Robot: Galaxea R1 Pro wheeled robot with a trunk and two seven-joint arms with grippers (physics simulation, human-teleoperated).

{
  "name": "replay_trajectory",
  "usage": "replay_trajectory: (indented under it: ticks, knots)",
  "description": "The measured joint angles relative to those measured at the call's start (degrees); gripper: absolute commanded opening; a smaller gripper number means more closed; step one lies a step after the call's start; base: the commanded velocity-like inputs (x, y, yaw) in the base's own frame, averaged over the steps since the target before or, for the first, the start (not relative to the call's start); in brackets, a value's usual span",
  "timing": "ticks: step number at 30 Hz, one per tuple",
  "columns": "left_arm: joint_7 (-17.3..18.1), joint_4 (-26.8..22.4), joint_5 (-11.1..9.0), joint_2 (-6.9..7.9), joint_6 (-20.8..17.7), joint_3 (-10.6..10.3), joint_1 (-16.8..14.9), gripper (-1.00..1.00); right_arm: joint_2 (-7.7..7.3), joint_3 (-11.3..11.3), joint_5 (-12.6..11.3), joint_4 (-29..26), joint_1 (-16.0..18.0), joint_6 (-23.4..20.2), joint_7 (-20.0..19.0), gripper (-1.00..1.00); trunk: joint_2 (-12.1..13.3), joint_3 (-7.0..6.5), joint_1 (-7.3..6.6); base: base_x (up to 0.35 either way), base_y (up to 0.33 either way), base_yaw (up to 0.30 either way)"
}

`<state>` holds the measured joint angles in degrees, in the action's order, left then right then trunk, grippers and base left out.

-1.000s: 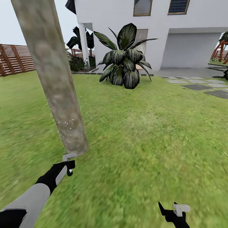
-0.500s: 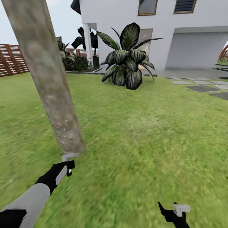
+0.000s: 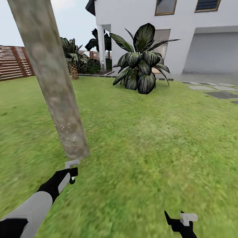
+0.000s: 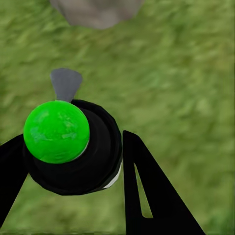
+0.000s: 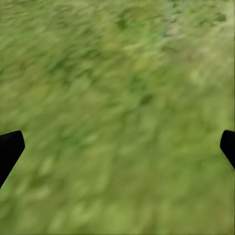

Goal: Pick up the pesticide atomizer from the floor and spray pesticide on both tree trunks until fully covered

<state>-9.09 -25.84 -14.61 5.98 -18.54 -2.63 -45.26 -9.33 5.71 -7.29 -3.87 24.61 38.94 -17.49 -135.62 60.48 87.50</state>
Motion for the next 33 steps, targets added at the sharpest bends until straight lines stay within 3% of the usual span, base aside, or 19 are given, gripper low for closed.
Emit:
replay_trajectory:
  ticks: [5, 22, 33]
  knots:
    - [0.0, 0.0, 0.0, 0.0, 0.0, 0.0, 0.0, -1.0, 0.01, 0.0, 0.0, 0.0, 0.0, 0.0, 0.0, 1.0, 0.0, 0.0, 0.0, 0.096, -0.276, 0.202]
    - [0.0, 0.1, 0.0, 0.0, 0.0, -0.1, 0.0, -1.0, 0.01, 0.0, 0.0, 0.1, 0.0, 0.0, 0.0, 1.0, 0.0, 0.0, 0.0, 0.162, -0.255, 0.014]
    - [-0.1, 0.1, 0.0, 0.0, 0.1, 0.0, 0.0, -1.0, 0.01, 0.0, 0.0, 0.1, 0.0, 0.0, 0.0, 1.0, 0.0, 0.0, 0.0, 0.136, -0.255, 0.25]
